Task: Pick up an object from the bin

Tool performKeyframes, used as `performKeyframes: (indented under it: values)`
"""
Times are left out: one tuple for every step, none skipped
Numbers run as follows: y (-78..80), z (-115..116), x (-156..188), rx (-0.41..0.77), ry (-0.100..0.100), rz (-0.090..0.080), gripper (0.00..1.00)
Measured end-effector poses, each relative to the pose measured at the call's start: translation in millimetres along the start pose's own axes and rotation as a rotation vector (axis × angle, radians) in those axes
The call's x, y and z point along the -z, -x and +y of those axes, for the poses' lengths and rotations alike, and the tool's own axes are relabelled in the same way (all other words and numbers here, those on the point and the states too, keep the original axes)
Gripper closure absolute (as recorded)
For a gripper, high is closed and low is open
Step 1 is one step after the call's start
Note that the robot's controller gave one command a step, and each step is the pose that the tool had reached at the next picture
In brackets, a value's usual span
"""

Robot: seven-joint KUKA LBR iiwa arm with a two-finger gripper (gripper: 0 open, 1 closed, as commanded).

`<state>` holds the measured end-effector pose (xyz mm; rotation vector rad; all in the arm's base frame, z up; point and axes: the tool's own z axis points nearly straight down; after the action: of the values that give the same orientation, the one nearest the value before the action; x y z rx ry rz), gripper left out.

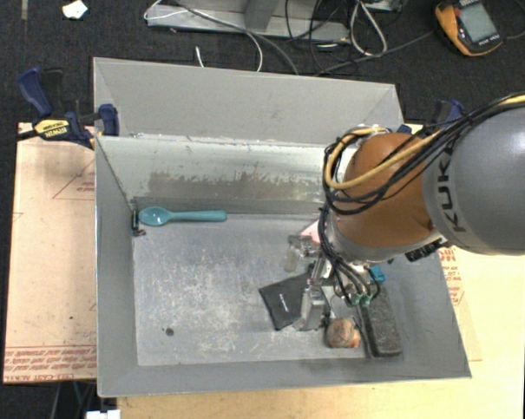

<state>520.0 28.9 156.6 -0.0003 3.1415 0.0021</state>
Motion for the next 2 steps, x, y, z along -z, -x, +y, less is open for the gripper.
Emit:
performKeyframes:
  values:
    - [24.2, -57, -85, 0.085, 0.0, -0.002, 0.0]
    - [26.4, -65, -101, 0.095, 0.003, -0.003, 0.0]
